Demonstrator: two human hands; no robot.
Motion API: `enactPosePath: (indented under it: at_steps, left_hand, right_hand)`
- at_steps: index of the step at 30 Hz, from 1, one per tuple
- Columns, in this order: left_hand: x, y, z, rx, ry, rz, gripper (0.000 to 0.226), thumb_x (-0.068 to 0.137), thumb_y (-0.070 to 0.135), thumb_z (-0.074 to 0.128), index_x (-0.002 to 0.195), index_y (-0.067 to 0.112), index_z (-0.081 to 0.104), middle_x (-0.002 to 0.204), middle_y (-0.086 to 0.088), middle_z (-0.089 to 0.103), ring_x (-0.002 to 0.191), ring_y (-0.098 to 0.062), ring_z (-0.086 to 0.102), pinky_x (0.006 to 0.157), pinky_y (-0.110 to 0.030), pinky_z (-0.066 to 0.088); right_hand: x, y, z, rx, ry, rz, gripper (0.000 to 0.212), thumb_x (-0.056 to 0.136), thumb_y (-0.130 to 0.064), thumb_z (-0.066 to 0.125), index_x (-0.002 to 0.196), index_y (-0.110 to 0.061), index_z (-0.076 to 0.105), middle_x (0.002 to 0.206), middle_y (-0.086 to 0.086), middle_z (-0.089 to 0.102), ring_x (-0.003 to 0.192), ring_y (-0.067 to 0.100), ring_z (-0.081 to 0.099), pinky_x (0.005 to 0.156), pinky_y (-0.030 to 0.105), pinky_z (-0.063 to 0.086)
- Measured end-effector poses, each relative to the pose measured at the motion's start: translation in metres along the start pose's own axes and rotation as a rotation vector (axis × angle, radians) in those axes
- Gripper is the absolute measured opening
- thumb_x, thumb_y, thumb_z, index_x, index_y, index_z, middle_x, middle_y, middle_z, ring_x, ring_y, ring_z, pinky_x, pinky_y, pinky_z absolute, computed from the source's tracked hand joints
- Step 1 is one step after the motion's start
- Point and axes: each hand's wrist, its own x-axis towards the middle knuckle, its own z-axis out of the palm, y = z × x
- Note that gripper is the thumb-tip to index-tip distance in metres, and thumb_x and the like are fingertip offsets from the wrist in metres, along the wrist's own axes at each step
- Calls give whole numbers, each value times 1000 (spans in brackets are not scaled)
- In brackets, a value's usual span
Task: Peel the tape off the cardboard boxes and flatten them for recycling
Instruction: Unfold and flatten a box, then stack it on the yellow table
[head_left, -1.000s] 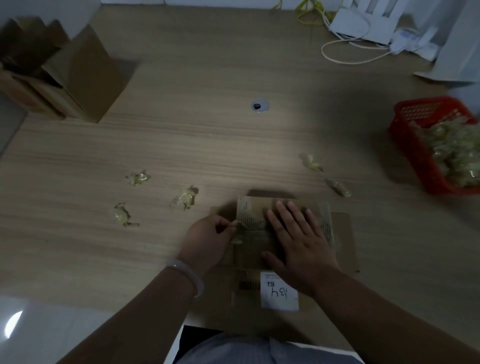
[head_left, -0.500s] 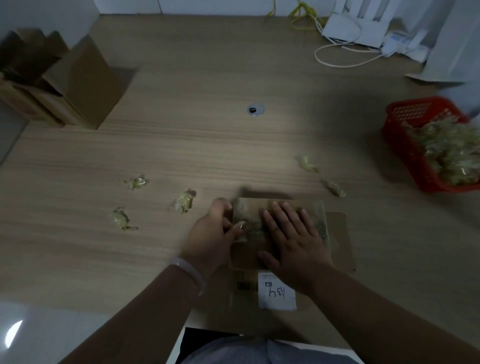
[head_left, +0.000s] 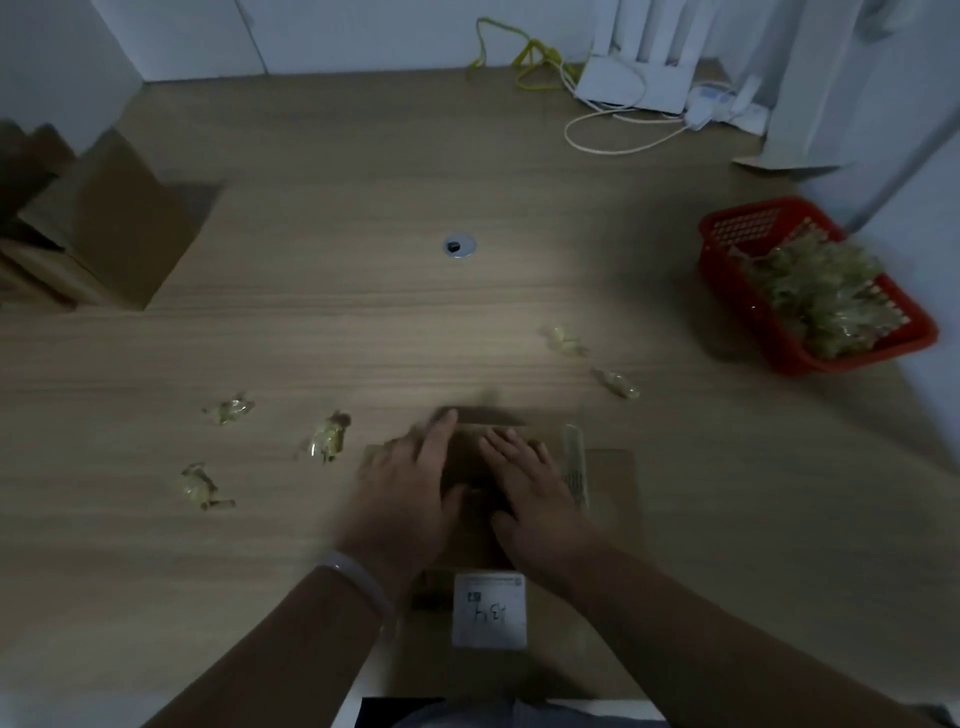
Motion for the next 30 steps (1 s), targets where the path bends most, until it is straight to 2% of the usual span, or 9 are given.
enactPosePath:
  at_steps: [3,5,7,11,14,19,21,24,30]
  left_hand:
    - [10,8,2,146,-21,128,72,85,59,45,148,30,26,153,-4,26,137,-25,27,112,-41,24]
    - [13,14,7,171,-67,215,74,85,65,42,149,32,23,158,-3,16,143,-25,17,114,-41,16]
    - [16,16,14,179,-120,231,77,84,70,39,150,37,15,160,1,6,145,-23,7,117,-42,10]
    - [17,12,18,163,-126,214,78,83,71,41,149,43,10,160,4,2,145,-23,6,116,-42,14]
    - [17,11,19,188,-111,220,77,83,71,40,149,44,10,161,5,1,145,-22,8,116,-39,17]
    - [19,14,18,181,-108,219,78,82,71,43,149,43,14,161,4,5,146,-22,8,115,-37,16]
    - [19,15,17,173,-116,210,78,83,71,44,149,43,12,161,4,3,146,-22,6,115,-37,16]
    - [19,16,15,170,-122,204,78,83,70,44,149,43,12,161,4,3,146,-21,6,116,-37,15]
    - [19,18,13,126,-130,186,77,82,69,47,149,42,17,160,5,5,146,-21,7,116,-35,15]
  right_hand:
    - [-6,4,-16,336,164,78,61,87,-2,46,144,-27,40,148,-8,40,136,0,27,114,12,12]
    - [-7,14,-26,318,342,158,54,89,-1,45,136,-28,51,138,-8,50,125,6,44,109,19,31]
    - [0,29,-35,235,427,302,44,93,-6,46,133,-23,54,135,-3,53,122,13,49,107,23,34]
    - [21,62,-52,462,214,631,26,99,-25,46,110,-12,67,108,9,64,110,29,58,91,32,43]
    - [29,71,-59,549,108,694,23,96,-33,53,99,-16,69,108,12,67,103,28,61,92,35,46]
    - [35,75,-67,653,81,702,19,89,-27,66,101,-13,69,110,16,68,105,31,63,98,46,48]
    - [33,78,-69,548,115,623,20,89,-28,66,99,-12,71,104,13,70,99,27,65,92,41,51]
    - [25,75,-70,243,214,526,19,90,-29,61,83,-14,70,82,2,67,76,14,58,60,25,39]
    - [1,75,-59,248,317,413,16,93,-24,57,77,-24,57,72,-6,55,72,13,51,63,24,33]
